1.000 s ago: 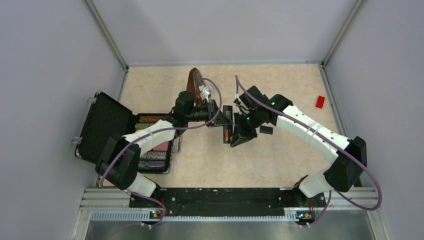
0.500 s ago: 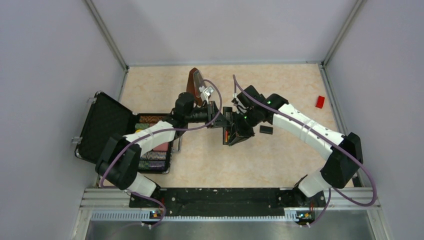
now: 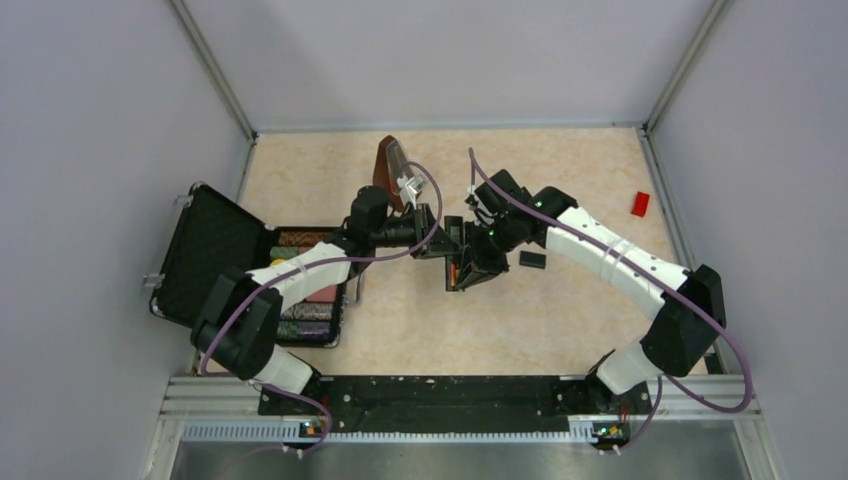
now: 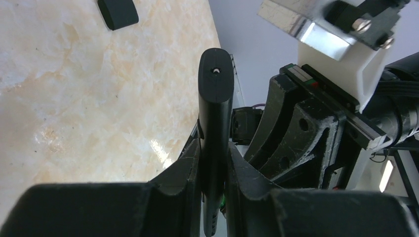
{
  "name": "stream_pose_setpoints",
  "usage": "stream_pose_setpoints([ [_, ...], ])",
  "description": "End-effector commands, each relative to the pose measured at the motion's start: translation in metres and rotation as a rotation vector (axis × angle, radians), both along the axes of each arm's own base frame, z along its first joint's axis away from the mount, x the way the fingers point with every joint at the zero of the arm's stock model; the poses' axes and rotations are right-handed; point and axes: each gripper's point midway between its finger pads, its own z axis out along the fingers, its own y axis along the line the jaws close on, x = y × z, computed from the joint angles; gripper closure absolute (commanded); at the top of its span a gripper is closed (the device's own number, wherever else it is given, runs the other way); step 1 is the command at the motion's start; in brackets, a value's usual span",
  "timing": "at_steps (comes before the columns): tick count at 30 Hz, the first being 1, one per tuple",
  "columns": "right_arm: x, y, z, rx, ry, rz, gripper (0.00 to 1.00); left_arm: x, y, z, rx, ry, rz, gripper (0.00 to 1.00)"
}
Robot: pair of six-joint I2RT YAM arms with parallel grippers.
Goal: Load the batteries into the remote control
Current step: Load the battery into the remote control.
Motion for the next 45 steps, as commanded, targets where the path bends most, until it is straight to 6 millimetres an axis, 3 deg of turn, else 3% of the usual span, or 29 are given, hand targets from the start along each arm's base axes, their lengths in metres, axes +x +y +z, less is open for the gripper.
stream_pose_setpoints([
  [1, 0.029, -0.002, -0.008, -0.031, -0.071, -0.064, 0.92, -0.018, 0.0, 0.032, -0.053, -0.02, -0.067, 1.0],
  [10, 0.034, -0.002, -0.012, -0.039, -0.08, -0.077, 0.89, -0.018, 0.002, 0.032, -0.044, -0.013, -0.06, 1.0],
  [16, 0.035, -0.003, -0.007, -0.027, -0.104, -0.089, 0.69, -0.015, 0.001, 0.038, -0.051, 0.003, -0.048, 1.0],
  [21, 0.033, 0.0, 0.003, 0.01, -0.111, -0.096, 0.62, -0.009, 0.001, 0.039, -0.051, 0.025, -0.024, 1.0],
  [26, 0.033, 0.001, 0.028, 0.072, -0.148, -0.11, 0.43, 0.001, 0.003, 0.039, -0.063, 0.05, 0.009, 1.0],
  [30, 0.037, 0.002, 0.058, 0.192, -0.227, -0.127, 0.34, 0.007, 0.003, 0.043, -0.087, 0.068, 0.025, 1.0],
  [35, 0.037, 0.002, 0.079, 0.3, -0.347, -0.097, 0.32, 0.015, 0.002, 0.053, -0.148, 0.124, 0.044, 1.0],
  [41, 0.025, 0.002, 0.089, 0.447, -0.517, -0.005, 0.31, 0.022, 0.0, 0.08, -0.256, 0.199, 0.058, 1.0],
  [45, 0.019, 0.002, 0.106, 0.549, -0.606, 0.009, 0.31, 0.023, 0.0, 0.093, -0.3, 0.23, 0.064, 1.0],
])
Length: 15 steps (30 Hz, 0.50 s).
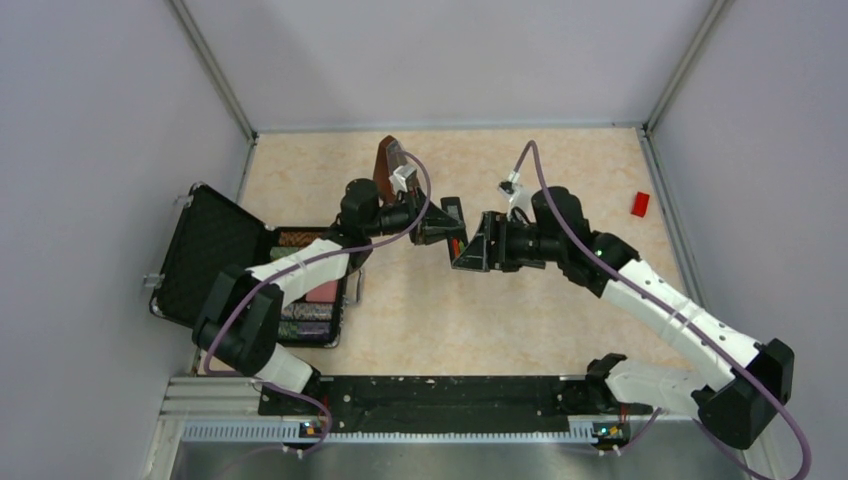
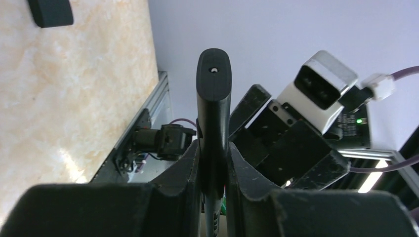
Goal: Load the batteries into the remote control
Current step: Load the battery into the remote control.
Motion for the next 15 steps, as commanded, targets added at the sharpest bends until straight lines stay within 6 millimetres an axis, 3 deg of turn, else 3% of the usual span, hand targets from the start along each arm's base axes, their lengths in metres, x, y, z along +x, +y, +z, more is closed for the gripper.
stream_pose_setpoints([
  [1, 0.003, 0.008, 0.051, 0.189, -0.228, 0.043, 0.31, 0.005, -0.001, 0.05, -0.129, -0.042, 0.004, 1.0],
  [15, -0.005, 0.008, 0.086, 0.403, -0.299, 0.047, 0.48, 0.003, -0.001, 0.067, -0.176, -0.044, 0.002, 1.0],
])
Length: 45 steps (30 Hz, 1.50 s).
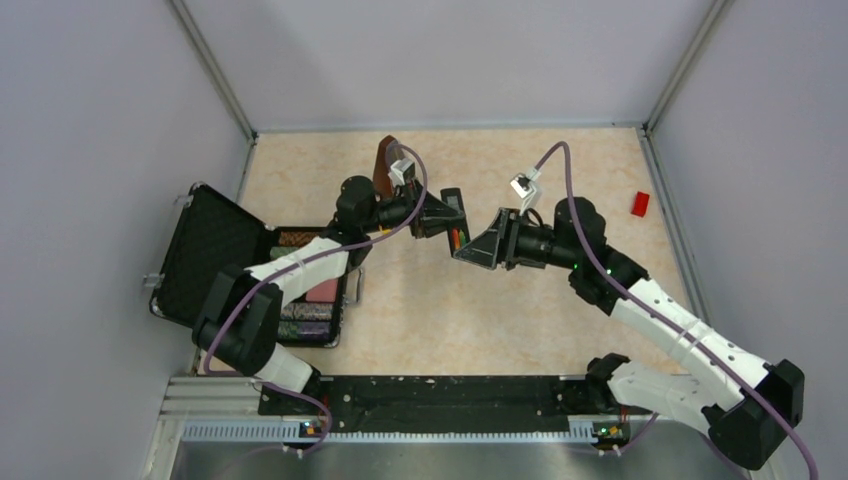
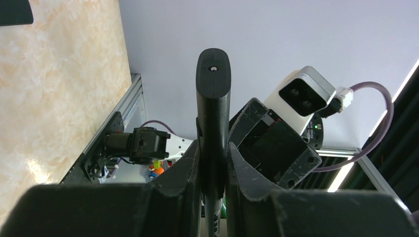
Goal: Load the batteries into the remote control
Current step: Load the battery into the remote control.
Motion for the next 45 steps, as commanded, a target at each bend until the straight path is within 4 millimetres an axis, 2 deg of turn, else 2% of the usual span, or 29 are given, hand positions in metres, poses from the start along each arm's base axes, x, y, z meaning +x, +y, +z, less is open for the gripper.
stream_pose_setpoints([
  [1, -0.001, -0.001, 0.046, 0.158, -0.108, 0.014, 0.5, -0.001, 0.0, 0.039, -0.079, -0.11, -0.003, 1.0],
  [10, 0.002, -0.002, 0.044, 0.196, -0.084, -0.002, 0.62, -0.004, 0.001, 0.039, -0.081, -0.108, 0.003, 1.0],
  [17, 0.006, 0.0, 0.034, 0.194, -0.022, -0.005, 0.79, -0.007, -0.002, 0.04, -0.075, -0.123, 0.0, 1.0],
  [25, 0.012, -0.001, 0.027, 0.216, 0.038, -0.027, 0.81, -0.014, -0.006, 0.038, -0.037, -0.164, -0.006, 1.0],
  [34, 0.019, 0.005, 0.009, 0.218, 0.18, -0.022, 0.88, -0.02, -0.007, 0.046, -0.04, -0.261, -0.007, 1.0],
  [45, 0.023, 0.006, -0.005, 0.238, 0.317, -0.028, 0.88, -0.028, -0.004, 0.055, -0.045, -0.381, -0.004, 1.0],
])
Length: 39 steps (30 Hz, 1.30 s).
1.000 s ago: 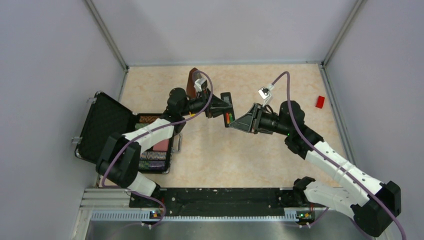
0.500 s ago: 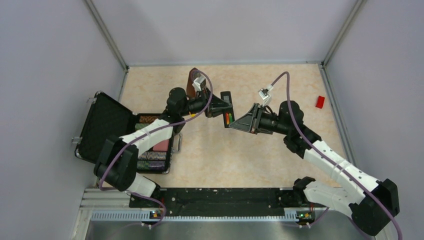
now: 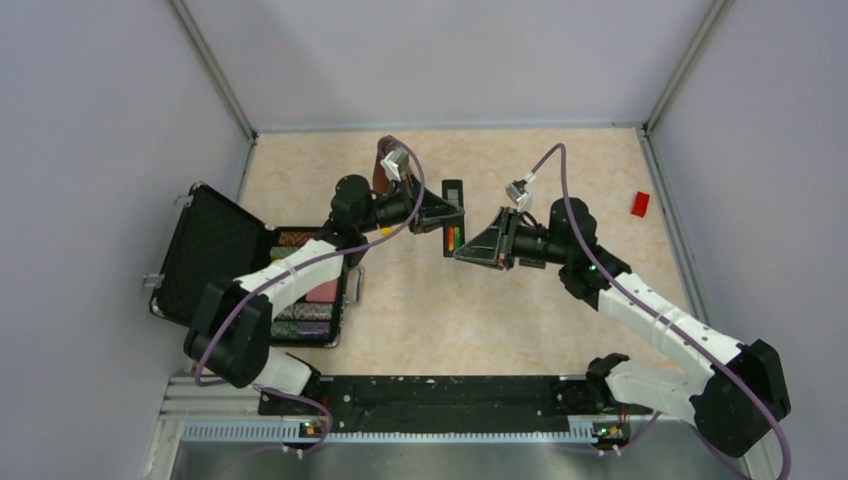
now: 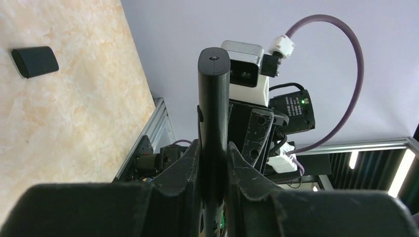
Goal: Load the batteries into the remote control
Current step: Load the battery into the remote control.
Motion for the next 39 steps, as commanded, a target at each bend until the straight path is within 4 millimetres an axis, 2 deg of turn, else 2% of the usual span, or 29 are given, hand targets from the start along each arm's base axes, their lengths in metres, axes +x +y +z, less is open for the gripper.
stream_pose_setpoints([
  [1, 0.016, -0.001, 0.007, 0.062, 0.021, -0.053, 0.88, -0.03, -0.005, 0.044, -0.069, -0.192, -0.073, 1.0],
  [11, 0.021, -0.004, -0.006, 0.118, 0.232, -0.103, 0.78, -0.036, -0.002, 0.053, -0.068, -0.308, -0.071, 1.0],
  [19, 0.023, -0.007, -0.012, 0.183, 0.378, -0.142, 0.64, -0.036, 0.0, 0.053, -0.055, -0.364, -0.055, 1.0],
  [24, 0.023, -0.01, -0.016, 0.256, 0.46, -0.164, 0.59, -0.037, 0.0, 0.053, -0.054, -0.38, -0.053, 1.0],
  [28, 0.019, -0.008, -0.009, 0.247, 0.412, -0.116, 0.49, -0.03, 0.0, 0.046, -0.014, -0.377, -0.02, 1.0],
  [30, 0.014, -0.006, 0.003, 0.223, 0.33, -0.043, 0.39, -0.022, 0.001, 0.04, 0.028, -0.374, 0.016, 1.0],
  [33, 0.005, -0.008, 0.009, 0.15, 0.226, 0.055, 0.3, -0.008, 0.004, 0.031, 0.111, -0.368, 0.084, 1.0],
  [39, -0.007, -0.016, 0.008, 0.119, 0.152, 0.128, 0.26, 0.008, 0.01, 0.033, 0.143, -0.363, 0.176, 1.0],
])
